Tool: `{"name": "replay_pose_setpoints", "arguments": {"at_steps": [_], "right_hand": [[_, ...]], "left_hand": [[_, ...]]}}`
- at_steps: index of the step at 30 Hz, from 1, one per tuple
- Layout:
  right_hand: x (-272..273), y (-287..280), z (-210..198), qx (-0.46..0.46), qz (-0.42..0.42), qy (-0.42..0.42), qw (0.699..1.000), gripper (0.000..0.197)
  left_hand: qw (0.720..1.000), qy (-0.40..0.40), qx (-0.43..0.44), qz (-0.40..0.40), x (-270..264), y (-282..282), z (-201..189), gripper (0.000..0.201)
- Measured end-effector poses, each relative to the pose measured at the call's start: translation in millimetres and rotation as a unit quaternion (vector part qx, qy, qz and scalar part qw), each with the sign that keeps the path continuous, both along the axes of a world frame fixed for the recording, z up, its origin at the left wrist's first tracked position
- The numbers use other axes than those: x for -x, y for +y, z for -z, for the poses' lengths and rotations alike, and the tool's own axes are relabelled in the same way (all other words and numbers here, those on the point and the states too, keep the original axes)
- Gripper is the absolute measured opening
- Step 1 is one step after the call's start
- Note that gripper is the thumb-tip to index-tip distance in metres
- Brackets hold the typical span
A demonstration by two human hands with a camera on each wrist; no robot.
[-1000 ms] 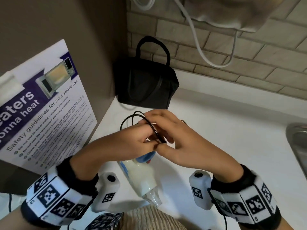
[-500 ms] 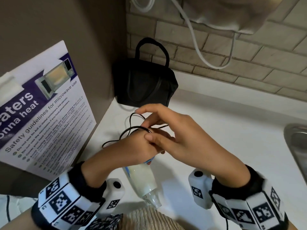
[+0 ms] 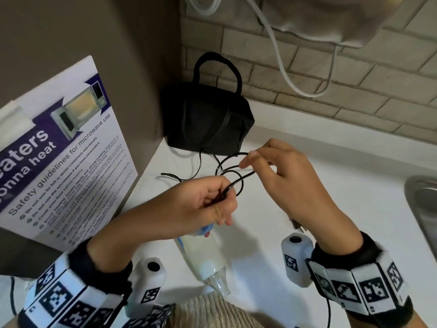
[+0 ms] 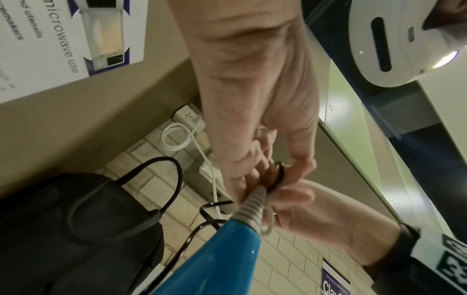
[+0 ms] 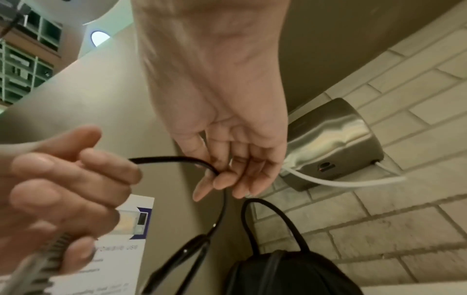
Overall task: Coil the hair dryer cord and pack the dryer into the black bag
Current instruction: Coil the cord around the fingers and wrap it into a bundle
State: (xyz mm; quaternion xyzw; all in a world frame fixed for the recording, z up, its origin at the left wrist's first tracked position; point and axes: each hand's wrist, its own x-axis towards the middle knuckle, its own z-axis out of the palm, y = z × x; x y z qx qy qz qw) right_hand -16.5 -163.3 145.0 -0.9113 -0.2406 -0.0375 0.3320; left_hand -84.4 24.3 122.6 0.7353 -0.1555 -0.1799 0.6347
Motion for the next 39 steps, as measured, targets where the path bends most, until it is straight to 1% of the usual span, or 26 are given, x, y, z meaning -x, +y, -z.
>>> {"name": "replay_pose_setpoints", "arguments": {"at_steps": [3, 5, 6, 8, 9, 10, 11, 12, 13, 16, 18, 20, 22, 23, 26, 28, 30, 31, 34, 35, 36, 37, 39], "right_hand": [[0, 1, 6, -0.007, -0.009, -0.001, 1.000, 0.044], [-3, 0, 9, -0.052, -0.003, 0.028, 0.998, 0.046], [-4, -1, 11, -0.091, 0.008, 0.068, 0.994, 0.046], [-5, -3, 15, -0.174, 0.018, 0.183, 0.967, 0.051], [-4, -3, 18, -0.208, 0.006, 0.238, 0.949, 0.054], [-1, -3, 20, -0.238, -0.012, 0.277, 0.931, 0.053], [2, -3, 22, -0.259, -0.026, 0.297, 0.919, 0.049], [4, -3, 24, -0.259, -0.030, 0.295, 0.919, 0.046], [4, -5, 26, -0.248, -0.028, 0.283, 0.926, 0.044], [2, -12, 33, -0.180, -0.032, 0.263, 0.947, 0.034], [1, -17, 39, -0.107, -0.041, 0.276, 0.954, 0.025], [1, -18, 44, -0.063, -0.026, 0.278, 0.958, 0.022], [1, -19, 49, -0.064, -0.004, 0.273, 0.960, 0.021], [0, -19, 53, -0.062, 0.003, 0.264, 0.963, 0.021], [1, -20, 67, -0.026, 0.005, 0.232, 0.972, 0.018], [3, -20, 75, -0.026, -0.004, 0.255, 0.966, 0.017], [5, -22, 76, -0.049, 0.000, 0.294, 0.954, 0.017], [6, -25, 75, -0.060, 0.007, 0.307, 0.950, 0.024], [6, -37, 72, -0.092, 0.026, 0.320, 0.943, 0.055], [5, -41, 72, -0.116, 0.030, 0.314, 0.942, 0.060], [3, -44, 72, -0.160, 0.040, 0.307, 0.937, 0.061], [1, -46, 72, -0.222, 0.052, 0.308, 0.924, 0.058], [-1, -47, 70, -0.337, 0.070, 0.330, 0.879, 0.047]], "left_hand": [[0.998, 0.010, 0.054, -0.016, -5, -3, 0, 0.024], [0.995, 0.016, 0.097, -0.019, -9, -3, 2, 0.032], [0.992, 0.024, 0.122, -0.021, -12, -3, 5, 0.033], [0.981, 0.053, 0.184, -0.036, -17, -3, 9, 0.032], [0.972, 0.072, 0.219, -0.049, -19, -4, 12, 0.032], [0.961, 0.090, 0.253, -0.066, -22, -4, 13, 0.032], [0.949, 0.106, 0.283, -0.084, -24, -4, 14, 0.032], [0.939, 0.117, 0.309, -0.097, -25, -4, 14, 0.034], [0.929, 0.125, 0.331, -0.103, -26, -4, 14, 0.035], [0.909, 0.138, 0.381, -0.102, -27, -2, 12, 0.035], [0.905, 0.127, 0.389, -0.115, -28, -2, 9, 0.035], [0.917, 0.097, 0.364, -0.132, -29, -2, 5, 0.035], [0.929, 0.083, 0.335, -0.133, -30, -2, 3, 0.039], [0.931, 0.086, 0.333, -0.127, -31, -2, 3, 0.039], [0.922, 0.105, 0.355, -0.111, -32, -5, 5, 0.041], [0.921, 0.108, 0.360, -0.102, -33, -8, 6, 0.041], [0.919, 0.113, 0.367, -0.089, -34, -7, 7, 0.045], [0.917, 0.116, 0.372, -0.086, -35, -6, 6, 0.047], [0.913, 0.114, 0.382, -0.093, -37, -2, 4, 0.046], [0.912, 0.107, 0.384, -0.097, -39, -1, 4, 0.044], [0.911, 0.097, 0.389, -0.099, -40, -2, 5, 0.042], [0.909, 0.085, 0.395, -0.099, -41, -3, 6, 0.039], [0.904, 0.069, 0.410, -0.097, -41, -5, 9, 0.037]]}}
